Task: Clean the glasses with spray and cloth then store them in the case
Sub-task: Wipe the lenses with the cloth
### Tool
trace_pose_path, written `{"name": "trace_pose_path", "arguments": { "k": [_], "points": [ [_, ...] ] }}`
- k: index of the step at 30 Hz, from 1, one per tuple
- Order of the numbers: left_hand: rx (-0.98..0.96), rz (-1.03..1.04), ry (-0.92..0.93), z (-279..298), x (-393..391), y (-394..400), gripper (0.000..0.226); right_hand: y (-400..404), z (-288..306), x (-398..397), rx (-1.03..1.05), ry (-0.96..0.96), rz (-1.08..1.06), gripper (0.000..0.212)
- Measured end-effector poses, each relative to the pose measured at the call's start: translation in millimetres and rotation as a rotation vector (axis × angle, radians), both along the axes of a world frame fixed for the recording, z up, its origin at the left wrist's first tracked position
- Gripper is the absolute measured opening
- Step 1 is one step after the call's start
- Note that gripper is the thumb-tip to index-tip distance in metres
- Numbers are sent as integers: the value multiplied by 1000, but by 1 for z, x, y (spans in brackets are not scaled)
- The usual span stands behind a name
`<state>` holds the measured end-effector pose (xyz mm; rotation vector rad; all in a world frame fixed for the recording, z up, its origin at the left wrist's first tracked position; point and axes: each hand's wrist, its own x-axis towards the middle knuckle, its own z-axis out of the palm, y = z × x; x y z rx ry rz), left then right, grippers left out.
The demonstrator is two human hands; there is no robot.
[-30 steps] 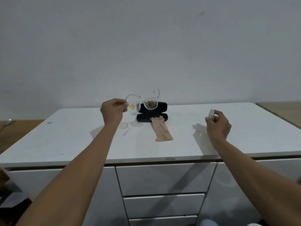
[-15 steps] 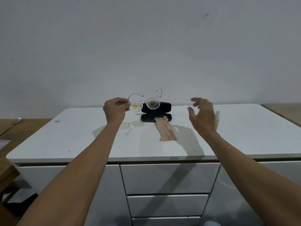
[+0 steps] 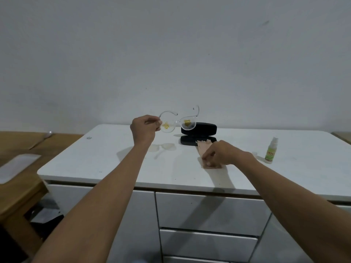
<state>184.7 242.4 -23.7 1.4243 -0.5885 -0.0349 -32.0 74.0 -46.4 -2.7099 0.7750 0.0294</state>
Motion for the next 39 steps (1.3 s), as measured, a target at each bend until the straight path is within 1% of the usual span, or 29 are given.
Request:
{"name": "trace_pose_path", "arguments": {
  "k": [2, 4, 7, 9, 11, 12, 13, 15, 16, 17, 18, 20, 22, 23, 25, 29, 34, 36, 39],
  "points": [
    [-1, 5, 5, -2, 2, 0, 10, 1, -4, 0, 6, -37, -12, 25],
    [-4, 12, 6, -4, 2, 1, 10, 3, -12, 2, -3, -118, -24, 18],
    [2, 19, 8, -6, 1, 2, 10, 9, -23, 5, -51, -207, -18, 16],
    [2, 20, 12, -7, 0, 4, 11, 13, -23, 8, -24, -244, -50, 13],
    [8, 34, 14, -8, 1, 6, 10, 13, -24, 14, 127, -359, -160, 13],
    [12, 43, 11, -8, 1, 7, 10, 13, -24, 17, 238, -464, -236, 16],
    [17, 52, 6, -8, 1, 8, 10, 14, -25, 21, 381, -595, -304, 21],
    [28, 64, -11, -9, 2, 12, 10, 21, -20, 28, 732, -857, -392, 35],
    [36, 68, -23, -9, 2, 13, 9, 23, -18, 30, 882, -953, -389, 41],
    [48, 74, -37, -9, 3, 14, 9, 26, -14, 33, 986, -1014, -351, 43],
    [62, 79, -52, -10, 4, 15, 8, 29, -10, 37, 1042, -1049, -314, 40],
    [86, 88, -78, -10, 4, 16, 8, 37, -3, 46, 1055, -1121, -290, 25],
    [100, 88, -99, -9, 2, 17, 7, 42, 2, 55, 1024, -1200, -367, 14],
    [103, 86, -108, -9, 1, 18, 6, 44, 3, 59, 1004, -1224, -392, 12],
    [108, 82, -123, -8, -1, 20, 5, 50, 4, 67, 982, -1254, -392, 12],
    [108, 57, -138, -4, -2, 23, 6, 55, -1, 79, 928, -1301, -468, 6],
    [78, 9, -135, 2, -5, 27, 6, 59, 2, 88, 970, -1406, -490, 17],
    [51, -5, -130, 7, -8, 28, 6, 62, 6, 92, 988, -1438, -492, 15],
    [15, -27, -117, 13, -9, 30, 9, 68, 11, 98, 919, -1471, -465, 13]
  ]
}}
